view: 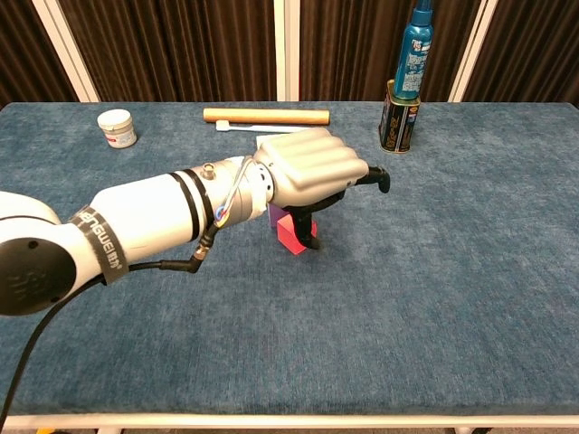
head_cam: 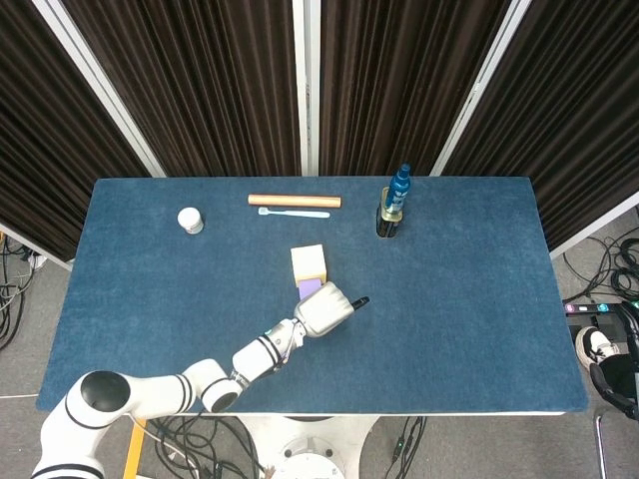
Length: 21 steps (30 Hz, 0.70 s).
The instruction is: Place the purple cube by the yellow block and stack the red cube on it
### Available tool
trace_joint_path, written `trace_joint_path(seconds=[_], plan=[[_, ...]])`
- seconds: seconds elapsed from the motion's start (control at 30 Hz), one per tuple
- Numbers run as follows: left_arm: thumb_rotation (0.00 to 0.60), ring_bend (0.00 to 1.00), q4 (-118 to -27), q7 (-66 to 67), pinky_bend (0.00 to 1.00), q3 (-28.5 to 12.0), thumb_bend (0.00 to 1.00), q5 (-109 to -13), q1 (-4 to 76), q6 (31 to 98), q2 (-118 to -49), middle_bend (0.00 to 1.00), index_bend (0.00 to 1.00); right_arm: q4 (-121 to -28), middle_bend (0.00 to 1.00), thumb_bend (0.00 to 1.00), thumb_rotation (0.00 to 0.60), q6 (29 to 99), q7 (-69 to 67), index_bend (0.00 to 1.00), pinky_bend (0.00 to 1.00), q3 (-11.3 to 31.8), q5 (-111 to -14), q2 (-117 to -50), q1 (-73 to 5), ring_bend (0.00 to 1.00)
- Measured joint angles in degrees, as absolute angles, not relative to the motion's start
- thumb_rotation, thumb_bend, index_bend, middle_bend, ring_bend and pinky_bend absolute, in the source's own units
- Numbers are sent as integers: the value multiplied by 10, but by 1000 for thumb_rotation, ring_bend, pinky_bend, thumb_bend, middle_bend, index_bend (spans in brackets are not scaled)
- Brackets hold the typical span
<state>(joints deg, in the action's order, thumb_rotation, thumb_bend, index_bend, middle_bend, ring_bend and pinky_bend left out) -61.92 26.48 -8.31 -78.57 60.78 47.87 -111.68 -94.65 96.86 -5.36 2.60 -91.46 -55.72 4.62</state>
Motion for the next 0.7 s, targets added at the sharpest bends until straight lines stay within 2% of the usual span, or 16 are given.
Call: trace_joint_path(seconds=[0.7], plan=[[600, 940, -585, 317, 969, -61, 0, -819, 599, 505, -1123, 899, 239, -946, 74, 239, 600, 971, -54, 0, 65, 26, -916, -558, 48, 0]])
